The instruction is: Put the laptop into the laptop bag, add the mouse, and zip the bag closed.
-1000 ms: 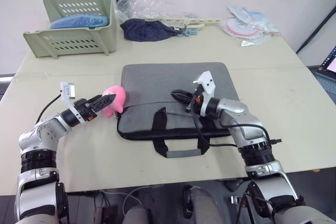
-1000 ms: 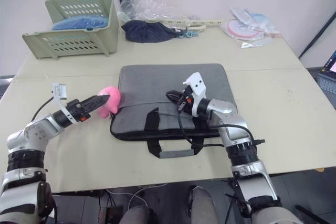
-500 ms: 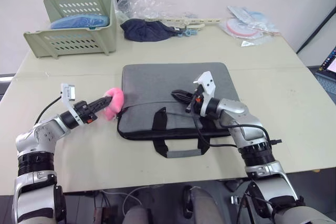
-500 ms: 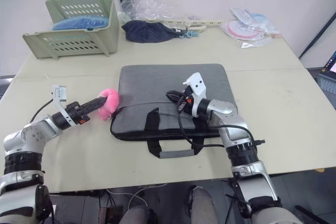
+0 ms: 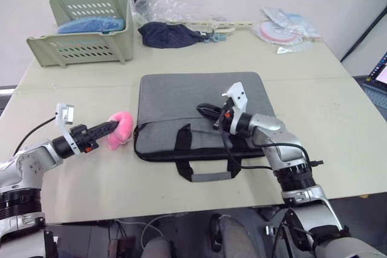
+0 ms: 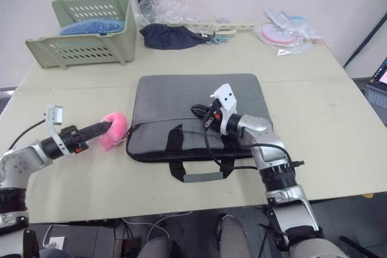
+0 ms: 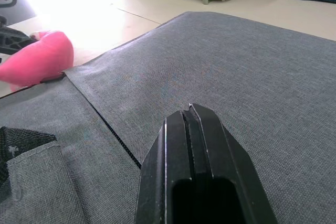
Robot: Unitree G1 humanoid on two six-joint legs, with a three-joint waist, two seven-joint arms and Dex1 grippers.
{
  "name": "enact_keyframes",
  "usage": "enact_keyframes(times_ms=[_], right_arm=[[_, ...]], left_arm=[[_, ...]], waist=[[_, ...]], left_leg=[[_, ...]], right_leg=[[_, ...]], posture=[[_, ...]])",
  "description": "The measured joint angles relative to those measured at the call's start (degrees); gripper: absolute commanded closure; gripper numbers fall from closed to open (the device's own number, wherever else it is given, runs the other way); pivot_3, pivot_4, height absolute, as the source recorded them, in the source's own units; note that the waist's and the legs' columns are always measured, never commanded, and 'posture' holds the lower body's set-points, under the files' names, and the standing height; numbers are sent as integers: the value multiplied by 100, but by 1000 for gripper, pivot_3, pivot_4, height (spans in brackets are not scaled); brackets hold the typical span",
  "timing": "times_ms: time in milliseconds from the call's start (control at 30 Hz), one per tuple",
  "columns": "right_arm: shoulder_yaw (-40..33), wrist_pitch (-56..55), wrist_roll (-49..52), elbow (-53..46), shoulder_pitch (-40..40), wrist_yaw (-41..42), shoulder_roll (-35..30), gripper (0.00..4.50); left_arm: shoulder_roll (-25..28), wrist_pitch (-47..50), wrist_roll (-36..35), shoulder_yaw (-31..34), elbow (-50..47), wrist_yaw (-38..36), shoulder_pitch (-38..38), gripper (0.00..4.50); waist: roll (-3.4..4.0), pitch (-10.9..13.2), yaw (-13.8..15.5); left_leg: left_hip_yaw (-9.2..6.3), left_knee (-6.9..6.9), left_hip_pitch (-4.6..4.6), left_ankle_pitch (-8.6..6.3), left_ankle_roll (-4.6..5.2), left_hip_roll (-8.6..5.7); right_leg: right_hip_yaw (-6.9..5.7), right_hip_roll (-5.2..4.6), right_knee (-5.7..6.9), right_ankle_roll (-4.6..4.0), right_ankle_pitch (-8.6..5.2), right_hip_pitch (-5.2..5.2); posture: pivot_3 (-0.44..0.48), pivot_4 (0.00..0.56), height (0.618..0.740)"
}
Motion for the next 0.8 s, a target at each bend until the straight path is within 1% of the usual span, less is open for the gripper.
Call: enact_keyframes(times_ms=[100, 233, 300, 567, 800], right_arm=[[-7, -2, -19, 1, 7, -5, 4, 4500], [0, -6, -27, 12, 4, -14, 67, 4500], [1, -8, -28, 13, 2, -13, 70, 4500], [4, -12, -62, 18, -1, -13, 87, 4500], [4, -17, -92, 18, 4, -11, 91, 4500]], left_arm=[[46, 157, -109, 46, -278, -7, 190, 4466], [463, 650, -449, 273, -1139, -70, 761, 4466], [516, 787, -579, 335, -1329, -77, 942, 4466], [759, 1014, -835, 393, -1622, -200, 1363, 4466], [815, 1164, -1078, 375, -2051, -317, 1701, 4466]], waist=[[0, 0, 5], [8, 3, 1], [12, 5, 2], [18, 8, -5], [28, 14, -3]], left_leg=[[-5, 0, 0, 0, -1, 1], [-8, -4, 2, -3, -6, 6], [-8, -5, 1, -3, -7, 6], [-7, -7, 1, -5, -10, 6], [-8, -8, 0, -7, -13, 7]], right_leg=[[1, 1, 0, -1, 0, 3], [2, 5, -3, -7, -5, 3], [2, 5, -4, -8, -6, 3], [4, 7, -5, -10, -9, 2], [5, 8, -5, -12, -12, 2]], posture=[[0, 150, 740], [0, 150, 740], [0, 150, 740], [0, 150, 740], [0, 150, 740]])
